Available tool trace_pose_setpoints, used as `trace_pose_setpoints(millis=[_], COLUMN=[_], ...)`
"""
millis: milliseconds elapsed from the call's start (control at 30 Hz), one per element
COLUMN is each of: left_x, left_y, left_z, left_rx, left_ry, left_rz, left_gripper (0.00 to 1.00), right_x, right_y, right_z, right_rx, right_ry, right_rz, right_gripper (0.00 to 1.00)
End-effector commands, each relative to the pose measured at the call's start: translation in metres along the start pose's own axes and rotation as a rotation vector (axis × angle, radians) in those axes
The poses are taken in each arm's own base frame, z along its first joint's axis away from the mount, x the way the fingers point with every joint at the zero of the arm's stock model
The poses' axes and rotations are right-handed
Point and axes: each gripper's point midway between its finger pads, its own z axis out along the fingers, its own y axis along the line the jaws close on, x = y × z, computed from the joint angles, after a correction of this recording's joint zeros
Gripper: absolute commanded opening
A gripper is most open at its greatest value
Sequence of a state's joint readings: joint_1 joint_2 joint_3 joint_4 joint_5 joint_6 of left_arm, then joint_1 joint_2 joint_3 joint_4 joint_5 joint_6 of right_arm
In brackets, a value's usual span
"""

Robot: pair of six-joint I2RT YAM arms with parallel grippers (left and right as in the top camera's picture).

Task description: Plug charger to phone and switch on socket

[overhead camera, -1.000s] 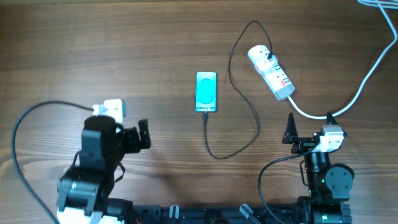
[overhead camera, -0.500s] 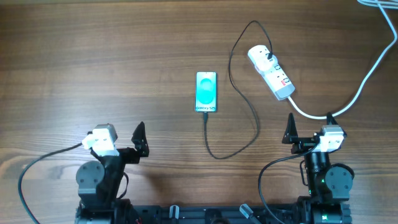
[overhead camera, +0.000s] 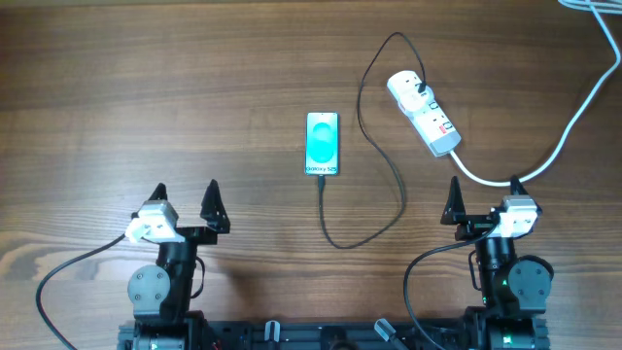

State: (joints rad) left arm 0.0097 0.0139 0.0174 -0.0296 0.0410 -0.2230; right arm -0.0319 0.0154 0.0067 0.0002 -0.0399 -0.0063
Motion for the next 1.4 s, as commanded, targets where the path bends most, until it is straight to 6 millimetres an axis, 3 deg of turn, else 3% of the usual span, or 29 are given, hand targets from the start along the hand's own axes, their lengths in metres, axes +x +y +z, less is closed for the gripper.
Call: trace_pose_setpoints(millis=[0,133,567,1367], left_x=[0.0085,0.0122,0.0121,0.012], left_y=[0.0162,0.0098,0.0118,0.0125], left_z=[-0.0006,-0.0003,-0.0004,-0.0004], left_rx=[-0.08,-0.04,-0.049,-0.053], left_ry=[0.018,0.039,0.04,0.041], left_rz=[0.022,0.127,0.221,0.248], left_gripper=[1.0,1.0,1.0,1.0], right_x=[-0.002,-0.0019,-0.0019,-0.0019], right_y=[-0.0023,-0.0024,-0.0024,-0.0023], right_z=[-0.0006,-0.0006,-0.0006,-0.0006], right_rx=[0.011,0.012,0.012,0.011], right_ry=[-0.011,-0.011,-0.011,-0.011], right_rz=[-0.018,-0.018,-0.018,-0.018], right_gripper=[1.0,1.0,1.0,1.0])
